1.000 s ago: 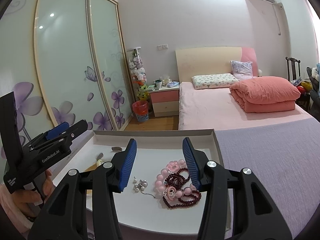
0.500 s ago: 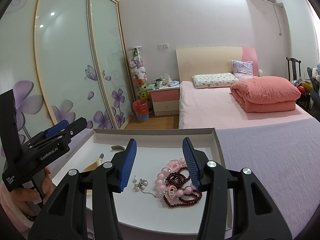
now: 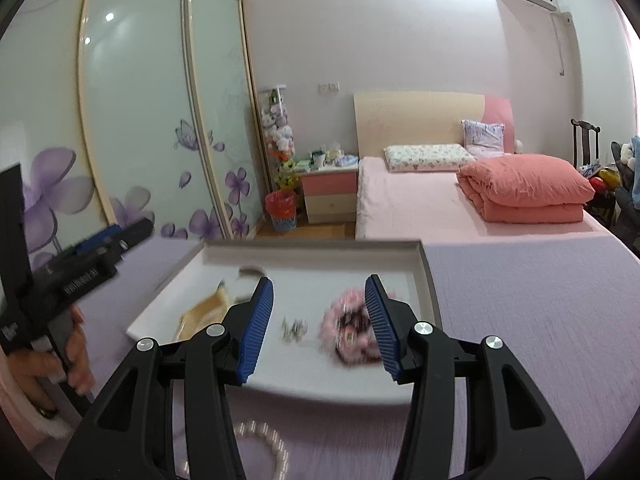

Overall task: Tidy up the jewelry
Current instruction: 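Withdraw both grippers from the tray toward the remaining jewelry, then grasp the pearl bracelet with the right gripper while the left grasps the hinged bangle, then lift and carry the pearl bracelet and hinged bangle over the grey tray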

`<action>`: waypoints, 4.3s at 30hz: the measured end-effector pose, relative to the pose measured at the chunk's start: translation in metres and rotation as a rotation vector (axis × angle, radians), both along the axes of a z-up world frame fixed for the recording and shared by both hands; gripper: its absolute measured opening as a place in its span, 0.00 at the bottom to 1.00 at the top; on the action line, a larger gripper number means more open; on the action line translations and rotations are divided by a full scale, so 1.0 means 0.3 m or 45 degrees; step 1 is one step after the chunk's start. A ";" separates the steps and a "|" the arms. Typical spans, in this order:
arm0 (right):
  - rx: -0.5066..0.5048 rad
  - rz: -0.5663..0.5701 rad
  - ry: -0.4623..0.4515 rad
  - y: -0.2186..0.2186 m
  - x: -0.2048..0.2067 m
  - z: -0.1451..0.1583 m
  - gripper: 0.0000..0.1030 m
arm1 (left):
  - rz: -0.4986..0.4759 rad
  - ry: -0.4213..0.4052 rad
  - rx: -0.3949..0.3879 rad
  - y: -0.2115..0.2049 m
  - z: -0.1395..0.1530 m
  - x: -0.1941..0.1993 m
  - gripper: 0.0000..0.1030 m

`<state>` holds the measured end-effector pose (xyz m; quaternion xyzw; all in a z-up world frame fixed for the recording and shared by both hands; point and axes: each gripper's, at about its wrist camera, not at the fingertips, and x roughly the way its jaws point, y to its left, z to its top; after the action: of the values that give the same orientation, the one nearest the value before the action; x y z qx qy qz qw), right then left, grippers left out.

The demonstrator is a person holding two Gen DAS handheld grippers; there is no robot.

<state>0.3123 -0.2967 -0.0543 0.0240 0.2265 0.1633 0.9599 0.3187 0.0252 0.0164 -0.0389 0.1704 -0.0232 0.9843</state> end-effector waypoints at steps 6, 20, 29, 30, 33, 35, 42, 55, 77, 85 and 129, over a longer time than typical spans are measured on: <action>-0.041 -0.012 0.121 -0.022 -0.127 -0.041 0.48 | 0.018 0.032 0.014 0.055 -0.017 -0.209 0.76; -0.180 -0.023 0.428 0.086 -0.151 -0.158 0.33 | 0.096 0.122 0.017 0.120 -0.071 -0.369 0.79; -0.301 -0.042 0.488 0.096 -0.167 -0.217 0.10 | 0.029 0.226 0.035 0.083 -0.100 -0.352 0.79; -0.305 -0.054 0.487 0.081 -0.177 -0.218 0.10 | 0.018 0.240 0.039 0.075 -0.105 -0.348 0.81; -0.290 -0.143 0.496 -0.014 -0.197 -0.214 0.10 | -0.042 0.320 0.065 0.035 -0.127 -0.329 0.84; -0.253 -0.219 0.514 -0.088 -0.196 -0.212 0.10 | -0.077 0.377 0.101 0.006 -0.152 -0.319 0.84; -0.200 -0.264 0.521 -0.172 -0.197 -0.216 0.10 | -0.171 0.576 0.204 -0.097 -0.237 -0.252 0.85; -0.154 -0.235 0.526 -0.187 -0.188 -0.213 0.10 | -0.198 0.768 0.208 -0.181 -0.307 -0.125 0.91; -0.165 -0.207 0.524 -0.179 -0.187 -0.210 0.11 | -0.122 0.739 0.200 -0.069 -0.284 -0.205 0.72; -0.191 -0.208 0.517 -0.172 -0.191 -0.211 0.11 | -0.113 0.734 0.192 -0.072 -0.289 -0.208 0.71; -0.028 -0.046 0.052 -0.100 -0.348 0.044 0.10 | 0.060 0.215 0.007 0.039 -0.008 -0.426 0.70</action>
<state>0.2078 -0.3266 -0.0411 0.0210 0.2474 0.1428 0.9581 0.1909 0.0370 0.0139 -0.0422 0.2517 0.0037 0.9669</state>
